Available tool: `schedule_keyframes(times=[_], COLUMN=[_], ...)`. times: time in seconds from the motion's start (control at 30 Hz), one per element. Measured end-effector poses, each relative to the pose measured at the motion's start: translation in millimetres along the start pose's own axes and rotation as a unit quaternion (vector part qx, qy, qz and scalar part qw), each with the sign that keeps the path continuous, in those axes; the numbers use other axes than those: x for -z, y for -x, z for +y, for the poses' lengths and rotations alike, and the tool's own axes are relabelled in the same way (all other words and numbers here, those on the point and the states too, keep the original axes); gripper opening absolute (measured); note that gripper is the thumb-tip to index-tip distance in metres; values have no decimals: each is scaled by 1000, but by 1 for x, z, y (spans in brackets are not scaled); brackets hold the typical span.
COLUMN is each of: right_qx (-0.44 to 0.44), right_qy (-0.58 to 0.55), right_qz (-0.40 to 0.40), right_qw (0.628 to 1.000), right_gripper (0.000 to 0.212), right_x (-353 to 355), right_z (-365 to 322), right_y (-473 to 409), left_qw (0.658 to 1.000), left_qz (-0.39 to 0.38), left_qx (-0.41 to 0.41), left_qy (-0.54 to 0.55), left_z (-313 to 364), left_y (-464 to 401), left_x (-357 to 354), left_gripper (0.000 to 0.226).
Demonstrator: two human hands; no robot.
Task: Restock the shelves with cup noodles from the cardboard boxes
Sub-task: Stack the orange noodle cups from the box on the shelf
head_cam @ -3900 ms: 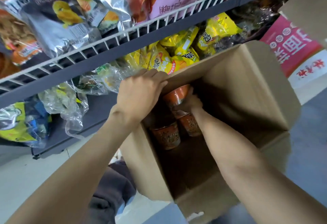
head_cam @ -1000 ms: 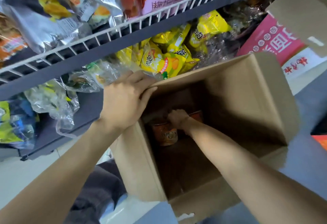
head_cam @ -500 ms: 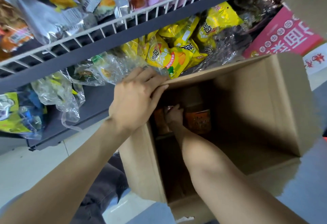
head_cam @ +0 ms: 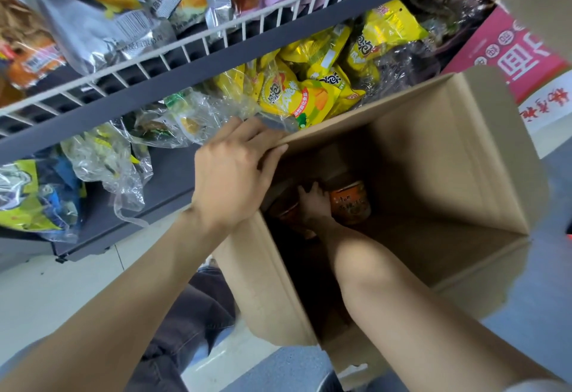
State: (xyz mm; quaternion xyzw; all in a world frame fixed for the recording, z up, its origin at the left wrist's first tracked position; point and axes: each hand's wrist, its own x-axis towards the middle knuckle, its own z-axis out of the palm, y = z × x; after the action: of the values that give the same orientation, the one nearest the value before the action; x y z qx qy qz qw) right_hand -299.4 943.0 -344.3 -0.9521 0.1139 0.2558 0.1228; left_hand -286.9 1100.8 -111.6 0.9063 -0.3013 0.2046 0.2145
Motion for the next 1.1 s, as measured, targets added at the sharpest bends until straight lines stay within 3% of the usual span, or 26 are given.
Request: schedule_keyframes(times=[0.23, 0.4, 0.5, 0.7, 0.73, 0.83, 0.87, 0.93, 1.0, 1.1], right_qx=[60, 97, 115, 208, 219, 258, 269, 273, 266, 232], right_qy=[-97, -262, -411, -636, -650, -657, -652, -628, -602, -562], right_qz=[34, 72, 143, 240, 262, 329, 353, 411, 461, 540], right_qw=[993, 957, 893, 703, 679, 627, 615, 602, 595, 582], right_gripper=[88, 88, 87, 98, 102, 113, 117, 123, 127, 122], right_x=[102, 176, 209, 286, 301, 350, 367, 405, 445, 504], right_z=[-8, 12, 26, 29, 27, 17, 14, 7, 0, -13], right_y=[30, 90, 122, 156, 158, 165, 166, 165, 160, 146], left_qw=[1000, 998, 991, 966, 972, 995, 982, 953, 938, 961], left_qz=[-10, -51, -93, -204, -178, 53, 134, 227, 254, 129], left_qx=[-5, 43, 94, 145, 130, -32, -99, -163, -163, -77], left_qy=[-10, 2, -9, -71, -79, -80, -85, -119, -169, -234], left_z=[-5, -21, -39, -50, -45, -22, -16, -6, 1, 10], left_y=[-18, -38, -47, -71, -83, -130, -151, -197, -241, -286], left_x=[-7, -16, -22, -2, 10, 54, 72, 107, 135, 153], left_gripper=[15, 17, 19, 30, 31, 24, 23, 23, 31, 42])
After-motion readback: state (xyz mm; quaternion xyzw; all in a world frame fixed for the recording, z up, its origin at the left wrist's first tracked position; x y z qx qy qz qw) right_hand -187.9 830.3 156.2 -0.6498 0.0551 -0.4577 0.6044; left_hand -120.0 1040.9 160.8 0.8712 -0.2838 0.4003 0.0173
